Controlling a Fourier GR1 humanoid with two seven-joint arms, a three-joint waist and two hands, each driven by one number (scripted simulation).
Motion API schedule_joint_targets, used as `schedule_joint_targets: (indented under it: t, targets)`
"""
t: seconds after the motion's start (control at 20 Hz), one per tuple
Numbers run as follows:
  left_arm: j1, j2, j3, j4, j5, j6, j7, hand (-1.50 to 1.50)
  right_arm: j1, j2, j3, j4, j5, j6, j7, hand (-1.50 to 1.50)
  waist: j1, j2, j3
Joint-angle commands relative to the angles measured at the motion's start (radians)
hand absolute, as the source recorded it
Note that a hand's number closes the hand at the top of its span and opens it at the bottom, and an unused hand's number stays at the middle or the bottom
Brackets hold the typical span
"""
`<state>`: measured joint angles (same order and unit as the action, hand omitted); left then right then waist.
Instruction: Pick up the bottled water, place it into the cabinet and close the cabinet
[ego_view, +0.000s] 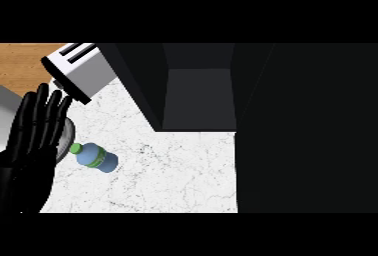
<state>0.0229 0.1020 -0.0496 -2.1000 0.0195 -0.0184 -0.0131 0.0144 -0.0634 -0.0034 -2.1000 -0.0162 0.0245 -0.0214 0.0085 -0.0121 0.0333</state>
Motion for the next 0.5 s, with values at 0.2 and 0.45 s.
schedule_joint_targets:
  t: [0.2, 0.45]
  targets:
    - [0.023, 0.024, 0.002, -0.070, 0.039, -0.064, -0.003, -1.50, 0.123, -0.036, 0.004, -0.135, 0.015, 0.049, -0.010, -1.50, -0.012, 0.010, -0.033]
    - [0.135, -0.088, 0.020, 0.044, 0.247, 0.023, 0.227, -1.50, 0.215, 0.061, 0.095, -0.090, -0.231, 0.047, 0.180, -1.50, -0.012, 0.011, -0.033]
